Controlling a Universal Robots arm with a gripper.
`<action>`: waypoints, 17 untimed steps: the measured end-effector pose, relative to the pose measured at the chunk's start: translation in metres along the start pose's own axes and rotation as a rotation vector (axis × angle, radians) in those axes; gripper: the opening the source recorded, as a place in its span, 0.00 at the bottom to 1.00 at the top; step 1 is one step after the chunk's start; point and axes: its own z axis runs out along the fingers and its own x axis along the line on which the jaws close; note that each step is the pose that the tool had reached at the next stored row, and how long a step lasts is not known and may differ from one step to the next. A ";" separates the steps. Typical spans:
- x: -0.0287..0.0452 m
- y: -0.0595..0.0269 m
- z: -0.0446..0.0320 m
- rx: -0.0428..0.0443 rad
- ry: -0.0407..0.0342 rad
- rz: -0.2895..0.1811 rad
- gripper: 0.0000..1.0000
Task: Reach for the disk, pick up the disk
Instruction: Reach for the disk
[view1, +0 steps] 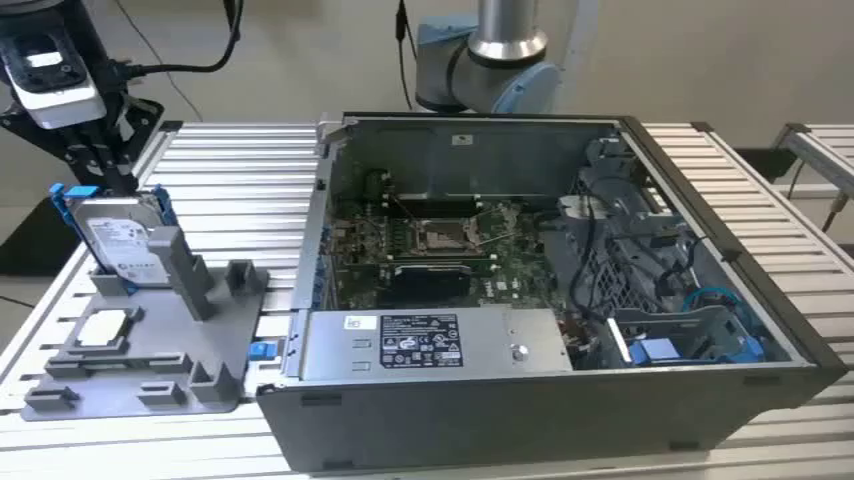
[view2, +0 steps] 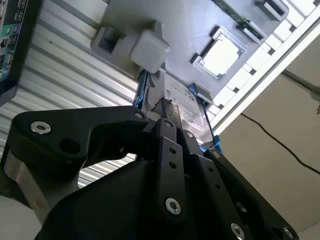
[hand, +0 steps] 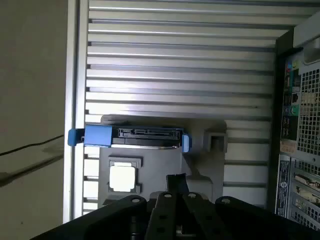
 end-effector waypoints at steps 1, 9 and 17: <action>0.0000 0.0000 0.0000 0.0000 0.0000 0.000 0.00; 0.0000 0.0000 0.0000 0.0000 0.0003 0.000 0.00; 0.0016 0.0181 0.0019 -0.0001 0.0002 0.000 0.00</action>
